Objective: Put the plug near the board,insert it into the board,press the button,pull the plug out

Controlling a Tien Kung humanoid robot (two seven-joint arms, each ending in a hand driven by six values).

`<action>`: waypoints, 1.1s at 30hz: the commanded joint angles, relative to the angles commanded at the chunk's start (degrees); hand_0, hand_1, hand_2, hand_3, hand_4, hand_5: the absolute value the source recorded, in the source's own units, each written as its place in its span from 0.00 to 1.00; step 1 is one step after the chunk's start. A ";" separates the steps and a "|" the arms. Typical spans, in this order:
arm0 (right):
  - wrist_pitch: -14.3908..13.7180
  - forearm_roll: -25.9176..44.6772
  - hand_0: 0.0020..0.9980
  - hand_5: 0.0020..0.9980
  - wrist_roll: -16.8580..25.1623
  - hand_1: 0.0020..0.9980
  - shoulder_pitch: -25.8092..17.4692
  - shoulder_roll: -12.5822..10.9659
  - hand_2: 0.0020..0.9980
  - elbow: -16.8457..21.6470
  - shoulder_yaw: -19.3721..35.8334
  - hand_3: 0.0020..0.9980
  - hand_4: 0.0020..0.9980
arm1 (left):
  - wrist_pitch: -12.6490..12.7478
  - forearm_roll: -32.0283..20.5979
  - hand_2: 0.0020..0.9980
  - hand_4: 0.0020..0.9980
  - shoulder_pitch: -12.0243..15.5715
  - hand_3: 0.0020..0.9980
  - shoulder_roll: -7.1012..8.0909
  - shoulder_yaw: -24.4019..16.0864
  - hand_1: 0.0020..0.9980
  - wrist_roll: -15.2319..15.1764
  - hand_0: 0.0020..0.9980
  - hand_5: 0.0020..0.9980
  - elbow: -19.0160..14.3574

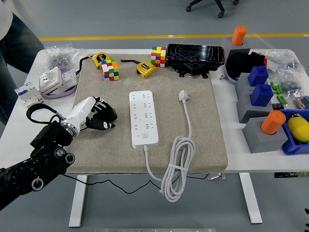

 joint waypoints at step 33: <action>0.00 0.19 0.74 0.67 -0.04 0.71 -0.15 -0.18 0.72 0.01 -0.26 0.72 0.99 | -9.19 -6.57 0.52 0.73 -11.52 0.56 0.27 10.28 0.49 -12.05 0.49 0.00 1.75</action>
